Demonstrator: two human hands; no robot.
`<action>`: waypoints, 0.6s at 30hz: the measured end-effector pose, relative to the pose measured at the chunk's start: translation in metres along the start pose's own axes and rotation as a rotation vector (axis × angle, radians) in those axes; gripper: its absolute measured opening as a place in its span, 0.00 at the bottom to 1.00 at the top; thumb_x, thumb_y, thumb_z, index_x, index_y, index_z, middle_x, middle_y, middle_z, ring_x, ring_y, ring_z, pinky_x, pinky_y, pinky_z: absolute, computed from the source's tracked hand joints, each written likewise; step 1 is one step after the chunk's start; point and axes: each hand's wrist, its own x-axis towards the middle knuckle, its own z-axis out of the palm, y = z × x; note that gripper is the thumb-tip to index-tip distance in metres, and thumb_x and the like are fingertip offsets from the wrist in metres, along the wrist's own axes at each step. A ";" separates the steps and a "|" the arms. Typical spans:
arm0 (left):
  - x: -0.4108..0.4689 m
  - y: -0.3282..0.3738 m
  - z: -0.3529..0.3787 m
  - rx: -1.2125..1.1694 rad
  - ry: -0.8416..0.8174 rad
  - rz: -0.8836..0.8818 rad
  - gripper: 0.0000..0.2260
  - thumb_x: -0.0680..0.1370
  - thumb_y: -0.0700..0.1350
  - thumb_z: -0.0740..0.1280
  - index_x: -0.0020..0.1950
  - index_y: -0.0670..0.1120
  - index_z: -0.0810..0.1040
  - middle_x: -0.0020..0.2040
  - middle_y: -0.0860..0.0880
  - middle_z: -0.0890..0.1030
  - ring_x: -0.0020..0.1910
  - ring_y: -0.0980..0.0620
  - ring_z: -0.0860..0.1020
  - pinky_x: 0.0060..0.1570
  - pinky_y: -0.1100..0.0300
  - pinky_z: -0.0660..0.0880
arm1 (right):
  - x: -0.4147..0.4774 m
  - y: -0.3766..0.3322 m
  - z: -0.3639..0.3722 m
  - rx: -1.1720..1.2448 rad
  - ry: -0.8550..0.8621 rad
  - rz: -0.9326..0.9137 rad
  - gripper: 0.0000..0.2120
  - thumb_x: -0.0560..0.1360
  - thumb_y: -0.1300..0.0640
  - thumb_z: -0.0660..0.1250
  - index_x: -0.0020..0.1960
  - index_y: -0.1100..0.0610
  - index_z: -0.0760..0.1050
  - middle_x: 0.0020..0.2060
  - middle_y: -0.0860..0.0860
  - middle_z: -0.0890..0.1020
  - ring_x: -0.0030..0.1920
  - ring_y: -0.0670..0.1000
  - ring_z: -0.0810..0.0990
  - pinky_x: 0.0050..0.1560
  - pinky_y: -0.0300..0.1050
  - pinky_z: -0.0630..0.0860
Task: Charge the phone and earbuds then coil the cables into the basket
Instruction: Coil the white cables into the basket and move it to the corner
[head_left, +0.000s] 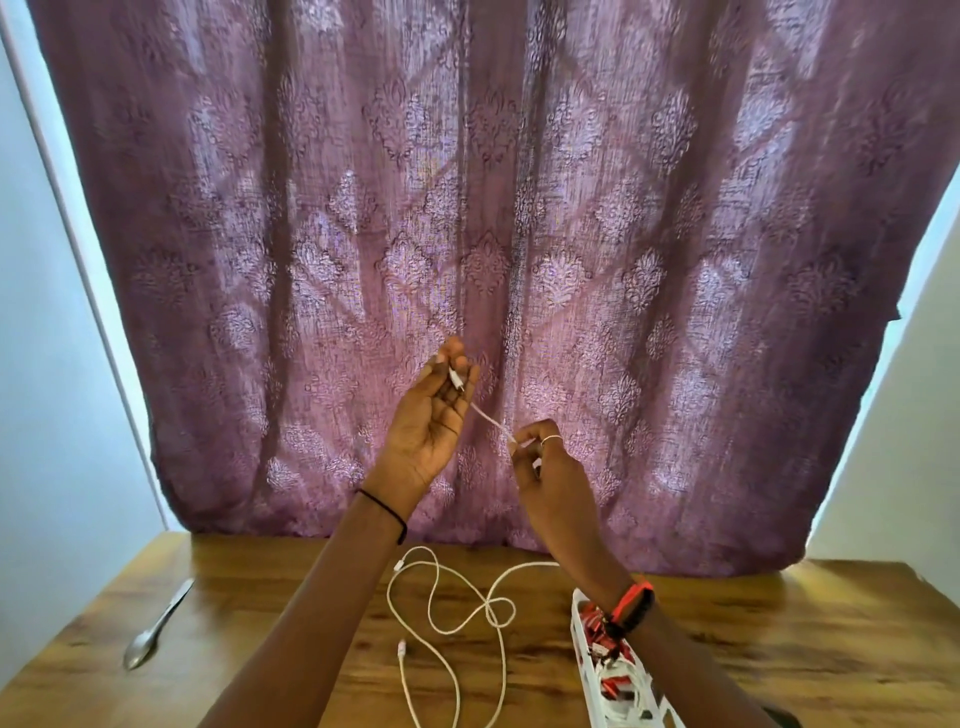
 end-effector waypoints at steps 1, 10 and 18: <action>0.004 0.003 -0.002 0.006 0.015 0.035 0.10 0.81 0.36 0.55 0.55 0.38 0.75 0.41 0.48 0.84 0.37 0.57 0.82 0.53 0.58 0.76 | -0.001 0.002 -0.004 -0.028 -0.010 0.001 0.02 0.78 0.57 0.61 0.49 0.51 0.71 0.36 0.46 0.79 0.33 0.48 0.76 0.35 0.44 0.72; 0.007 0.000 -0.016 0.687 0.032 0.312 0.12 0.80 0.37 0.58 0.62 0.38 0.73 0.41 0.53 0.85 0.42 0.56 0.82 0.55 0.60 0.77 | 0.001 -0.014 -0.032 -0.376 -0.067 -0.225 0.08 0.75 0.47 0.65 0.53 0.41 0.79 0.37 0.39 0.74 0.41 0.45 0.79 0.34 0.27 0.63; -0.005 -0.009 -0.024 1.649 -0.223 0.563 0.09 0.79 0.34 0.60 0.48 0.34 0.80 0.49 0.47 0.82 0.50 0.69 0.75 0.48 0.79 0.68 | 0.019 -0.023 -0.043 -0.283 0.032 -0.244 0.14 0.74 0.43 0.59 0.52 0.43 0.80 0.32 0.44 0.66 0.33 0.43 0.71 0.31 0.38 0.64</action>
